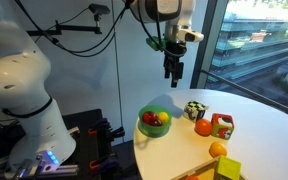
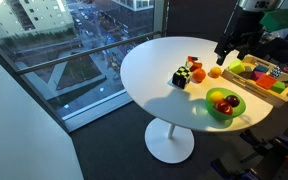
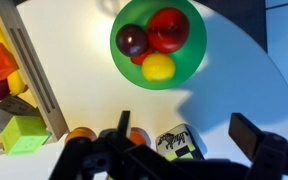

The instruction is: Put the orange inside the bowl

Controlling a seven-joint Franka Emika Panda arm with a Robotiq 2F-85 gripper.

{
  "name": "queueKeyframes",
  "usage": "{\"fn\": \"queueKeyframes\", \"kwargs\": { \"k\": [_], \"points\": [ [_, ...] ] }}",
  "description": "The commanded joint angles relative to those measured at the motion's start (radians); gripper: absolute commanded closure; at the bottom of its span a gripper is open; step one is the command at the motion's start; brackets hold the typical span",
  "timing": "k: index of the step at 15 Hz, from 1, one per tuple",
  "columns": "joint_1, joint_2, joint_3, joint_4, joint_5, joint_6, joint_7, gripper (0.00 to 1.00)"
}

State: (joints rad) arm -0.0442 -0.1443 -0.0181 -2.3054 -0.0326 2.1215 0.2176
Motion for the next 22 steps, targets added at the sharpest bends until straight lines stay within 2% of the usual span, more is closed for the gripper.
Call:
{"fn": "queueKeyframes", "kwargs": {
  "k": [1, 12, 22],
  "points": [
    [-0.020, 0.030, -0.019, 0.015, -0.015, 0.044, -0.022, 0.00],
    [-0.070, 0.144, -0.076, 0.024, -0.121, 0.206, 0.009, 0.00],
    [-0.076, 0.261, -0.130, 0.039, -0.205, 0.314, 0.028, 0.00]
  ]
}}
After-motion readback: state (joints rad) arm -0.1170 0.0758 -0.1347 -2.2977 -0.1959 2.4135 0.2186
